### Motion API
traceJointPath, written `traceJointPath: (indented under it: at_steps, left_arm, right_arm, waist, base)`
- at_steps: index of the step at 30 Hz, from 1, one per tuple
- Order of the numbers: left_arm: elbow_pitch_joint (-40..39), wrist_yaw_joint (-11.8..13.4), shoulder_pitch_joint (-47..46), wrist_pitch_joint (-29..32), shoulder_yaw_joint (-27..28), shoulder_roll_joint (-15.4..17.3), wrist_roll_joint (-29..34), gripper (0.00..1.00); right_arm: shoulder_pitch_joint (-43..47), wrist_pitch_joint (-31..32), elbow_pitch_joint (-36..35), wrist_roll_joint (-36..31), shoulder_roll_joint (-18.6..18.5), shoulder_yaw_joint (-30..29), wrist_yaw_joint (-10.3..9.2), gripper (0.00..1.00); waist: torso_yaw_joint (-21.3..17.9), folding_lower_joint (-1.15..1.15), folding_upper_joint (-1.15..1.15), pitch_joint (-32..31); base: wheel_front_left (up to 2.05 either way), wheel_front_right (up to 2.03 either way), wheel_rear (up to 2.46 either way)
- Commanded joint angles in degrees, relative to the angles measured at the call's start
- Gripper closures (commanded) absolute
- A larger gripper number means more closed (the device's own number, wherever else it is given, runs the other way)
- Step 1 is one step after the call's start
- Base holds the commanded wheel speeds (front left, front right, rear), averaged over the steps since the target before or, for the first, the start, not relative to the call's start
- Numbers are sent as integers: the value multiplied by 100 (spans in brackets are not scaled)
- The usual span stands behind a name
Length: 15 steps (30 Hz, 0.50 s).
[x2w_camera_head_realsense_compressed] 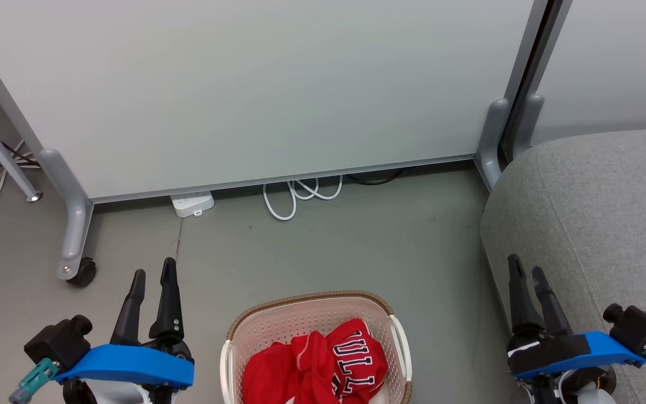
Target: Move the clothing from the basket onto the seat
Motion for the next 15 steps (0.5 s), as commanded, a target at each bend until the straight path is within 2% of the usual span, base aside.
traceJointPath:
  at_steps: [1, 15]
  left_arm:
    - [-47, 17, -116, -47, -13, 49, 162, 0]
    - [-50, 64, -174, -258, -161, 57, 1006, 0]
  right_arm:
    - [-148, -49, -27, -162, -22, 30, 3, 0]
    - [-181, -265, 30, -985, -25, 138, 3, 0]
  waist:
    - [2, 0, 0, 0]
    - [20, 0, 0, 23]
  base:
    - [0, 0, 0]
    - [0, 0, 0]
